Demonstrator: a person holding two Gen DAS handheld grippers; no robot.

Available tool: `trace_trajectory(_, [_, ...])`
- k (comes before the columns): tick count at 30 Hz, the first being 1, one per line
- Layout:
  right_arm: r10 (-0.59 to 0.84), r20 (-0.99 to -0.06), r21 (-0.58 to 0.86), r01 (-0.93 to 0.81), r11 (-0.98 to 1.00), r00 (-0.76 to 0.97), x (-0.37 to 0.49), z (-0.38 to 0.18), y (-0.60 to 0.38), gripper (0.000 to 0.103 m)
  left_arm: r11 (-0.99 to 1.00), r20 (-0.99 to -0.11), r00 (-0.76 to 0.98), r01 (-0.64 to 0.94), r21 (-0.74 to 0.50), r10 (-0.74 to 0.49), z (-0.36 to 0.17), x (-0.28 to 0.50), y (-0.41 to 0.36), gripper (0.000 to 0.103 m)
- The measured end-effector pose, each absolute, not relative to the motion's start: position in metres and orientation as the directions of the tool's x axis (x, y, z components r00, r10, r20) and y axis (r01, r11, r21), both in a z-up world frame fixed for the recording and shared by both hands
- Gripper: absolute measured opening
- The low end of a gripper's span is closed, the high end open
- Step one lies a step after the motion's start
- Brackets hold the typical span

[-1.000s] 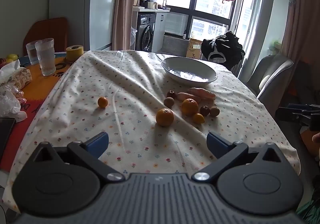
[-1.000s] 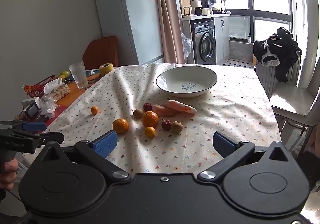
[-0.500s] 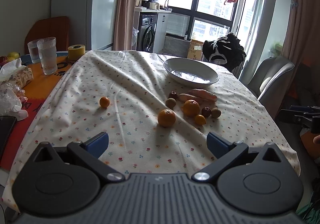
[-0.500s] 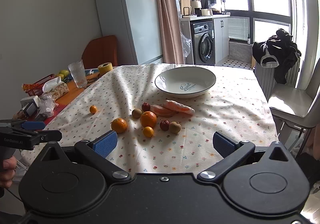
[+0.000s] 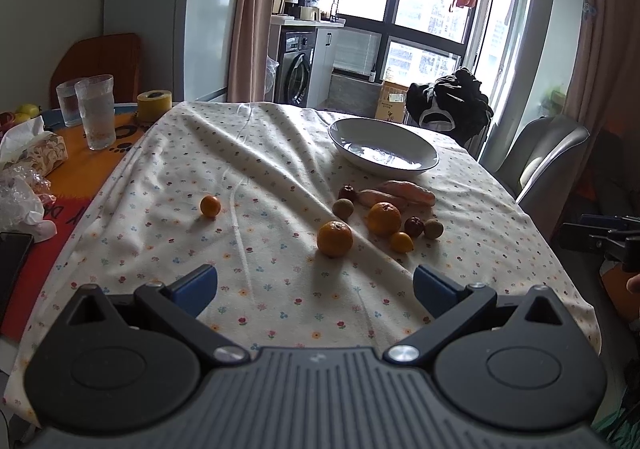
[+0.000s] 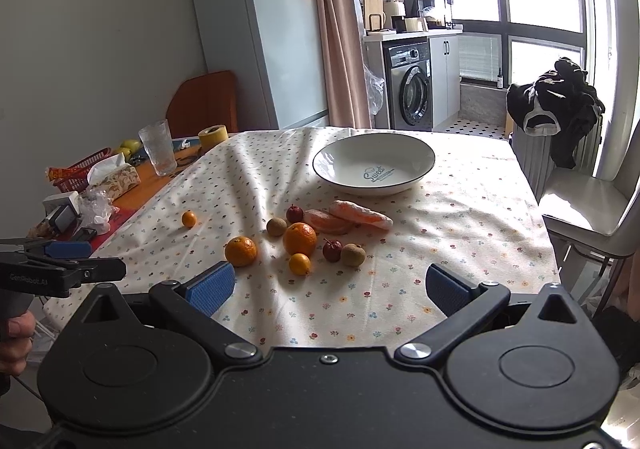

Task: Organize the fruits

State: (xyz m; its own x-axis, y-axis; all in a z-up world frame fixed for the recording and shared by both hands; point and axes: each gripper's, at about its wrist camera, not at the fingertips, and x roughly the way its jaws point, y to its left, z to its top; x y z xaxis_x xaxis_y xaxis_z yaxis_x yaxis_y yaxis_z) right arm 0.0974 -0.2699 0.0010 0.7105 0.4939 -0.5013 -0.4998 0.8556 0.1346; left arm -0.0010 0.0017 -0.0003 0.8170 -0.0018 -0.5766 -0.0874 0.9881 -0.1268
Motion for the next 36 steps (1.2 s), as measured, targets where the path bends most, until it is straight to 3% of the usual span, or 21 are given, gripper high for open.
trace_trajectory(36, [0.525, -0.509, 0.164, -0.522, 0.837, 0.682, 0.1036, -0.0015, -0.2629, 0.103, 0.988, -0.568, 0.823, -0.068, -0.138, -0.022, -0.0022, 0.0, 0.0022, 0.103])
